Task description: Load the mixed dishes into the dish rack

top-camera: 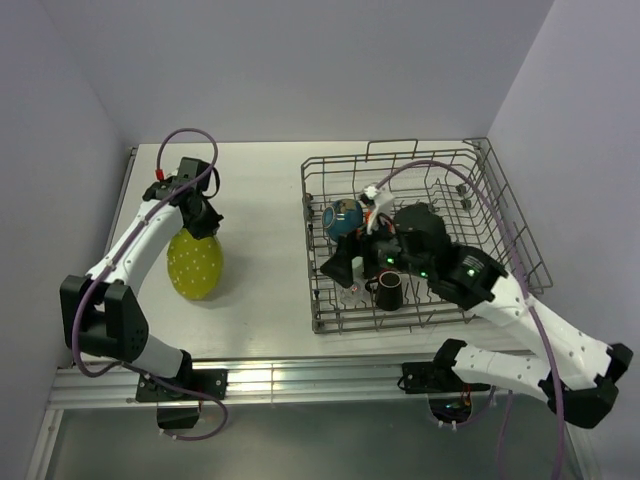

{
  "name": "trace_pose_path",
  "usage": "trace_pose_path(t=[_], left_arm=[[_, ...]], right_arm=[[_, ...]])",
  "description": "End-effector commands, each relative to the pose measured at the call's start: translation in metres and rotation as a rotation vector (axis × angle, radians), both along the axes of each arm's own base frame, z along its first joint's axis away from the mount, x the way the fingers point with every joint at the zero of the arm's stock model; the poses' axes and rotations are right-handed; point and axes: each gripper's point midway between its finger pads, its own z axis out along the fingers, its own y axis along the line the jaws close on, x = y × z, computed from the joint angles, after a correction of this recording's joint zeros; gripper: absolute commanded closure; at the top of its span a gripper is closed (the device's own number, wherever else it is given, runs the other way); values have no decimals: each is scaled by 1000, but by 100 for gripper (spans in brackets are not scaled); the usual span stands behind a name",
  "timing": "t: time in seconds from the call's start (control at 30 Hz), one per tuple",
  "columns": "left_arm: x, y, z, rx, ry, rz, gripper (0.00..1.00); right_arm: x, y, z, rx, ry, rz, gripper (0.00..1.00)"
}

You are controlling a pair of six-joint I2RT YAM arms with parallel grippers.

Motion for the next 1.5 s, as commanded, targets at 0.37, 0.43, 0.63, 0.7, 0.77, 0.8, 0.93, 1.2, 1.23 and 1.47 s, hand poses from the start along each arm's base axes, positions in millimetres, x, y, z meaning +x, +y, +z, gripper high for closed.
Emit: trace_pose_path(t=[0.37,0.43,0.63,0.7,0.77,0.8,0.93,1.2,1.23,1.47], left_arm=[[-4,-13,64,-119,-182,-15,100],[-6,-15,66,-131,-190,-22,100],[-15,-23,69,-188,-208,-41,100],[-18,-28,72,-217,-216,-53,100],[-20,-30,75,-231,-219,-58,100],[-21,-32,76,-242,-219,-64,100],[-25,-34,84,-261,-238,-75,100],[-34,-45,102,-330,-267,-112,100],[-36,-47,106,-344,-276,-121,100],[-48,-54,114,-397,-289,-143,100]], right_arm=[[28,146,1,114,-176,27,0],[33,162,-10,97,-178,31,1],[41,201,-32,68,-208,23,1],[42,215,-40,74,-222,20,1],[45,223,-45,73,-234,14,1],[48,231,-51,74,-240,17,1],[46,256,-62,87,-242,81,1],[64,278,-81,80,-268,47,3],[67,278,-83,74,-275,33,3],[77,279,-89,109,-271,39,37]])
